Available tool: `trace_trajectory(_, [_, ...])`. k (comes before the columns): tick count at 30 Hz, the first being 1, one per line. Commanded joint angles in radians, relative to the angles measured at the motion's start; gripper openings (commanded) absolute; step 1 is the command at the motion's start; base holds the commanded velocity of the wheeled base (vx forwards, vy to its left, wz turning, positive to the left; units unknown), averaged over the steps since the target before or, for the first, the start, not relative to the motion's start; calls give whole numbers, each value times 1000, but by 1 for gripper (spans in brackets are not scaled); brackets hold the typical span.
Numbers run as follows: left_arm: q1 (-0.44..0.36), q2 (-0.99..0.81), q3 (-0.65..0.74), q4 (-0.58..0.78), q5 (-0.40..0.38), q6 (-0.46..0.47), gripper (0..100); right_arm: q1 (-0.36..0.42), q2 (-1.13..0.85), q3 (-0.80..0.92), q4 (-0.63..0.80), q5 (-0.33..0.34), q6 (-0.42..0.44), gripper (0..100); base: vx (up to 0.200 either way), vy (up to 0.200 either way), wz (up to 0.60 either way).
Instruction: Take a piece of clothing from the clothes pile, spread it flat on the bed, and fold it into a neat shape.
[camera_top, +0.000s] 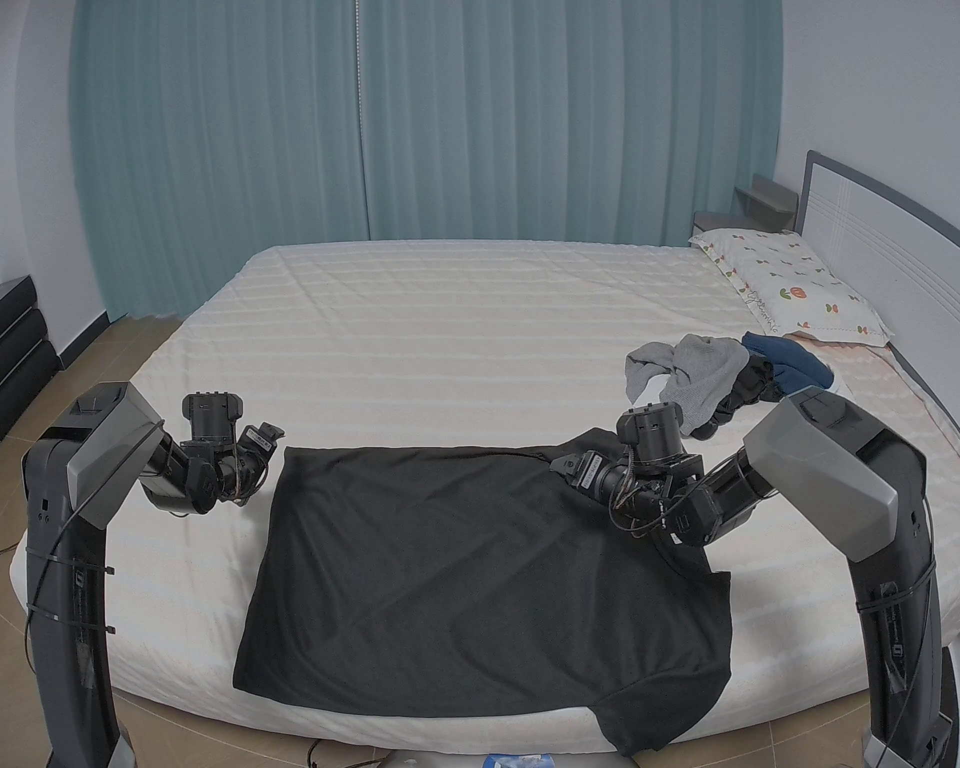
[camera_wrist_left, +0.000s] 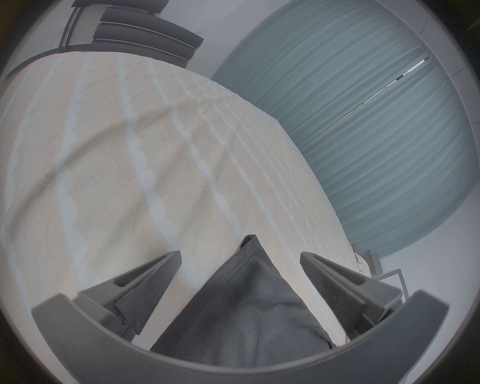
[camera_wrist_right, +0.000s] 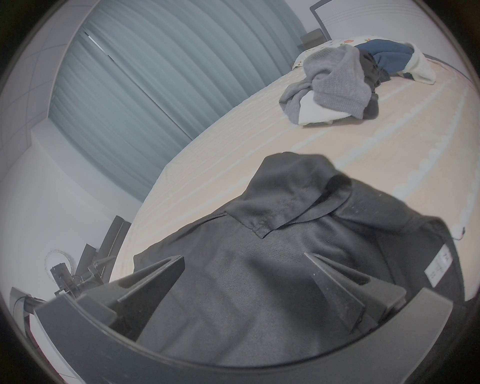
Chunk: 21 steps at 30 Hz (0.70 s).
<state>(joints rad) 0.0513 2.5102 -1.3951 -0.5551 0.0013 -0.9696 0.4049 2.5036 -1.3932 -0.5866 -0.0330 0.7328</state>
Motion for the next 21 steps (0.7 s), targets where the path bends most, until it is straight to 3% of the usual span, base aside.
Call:
trace_trajectory(1, [-1,2,1,-2,3,2,100,5,100,-79,13,-7,-9,100,0,0,0])
trace_trajectory(7, [-1,2,1,-2,5,2,100,-20,199,-262,77,-21,-19,100,0,0,0])
trace_trajectory(15, [-2,2,1,-2,6,3,100,-21,356,-607,126,-146,-27,100,0,0,0])
trace_trajectory(21, [-2,2,1,-2,8,3,100,-63,374,-607,-61,-137,-133,100,0,0,0])
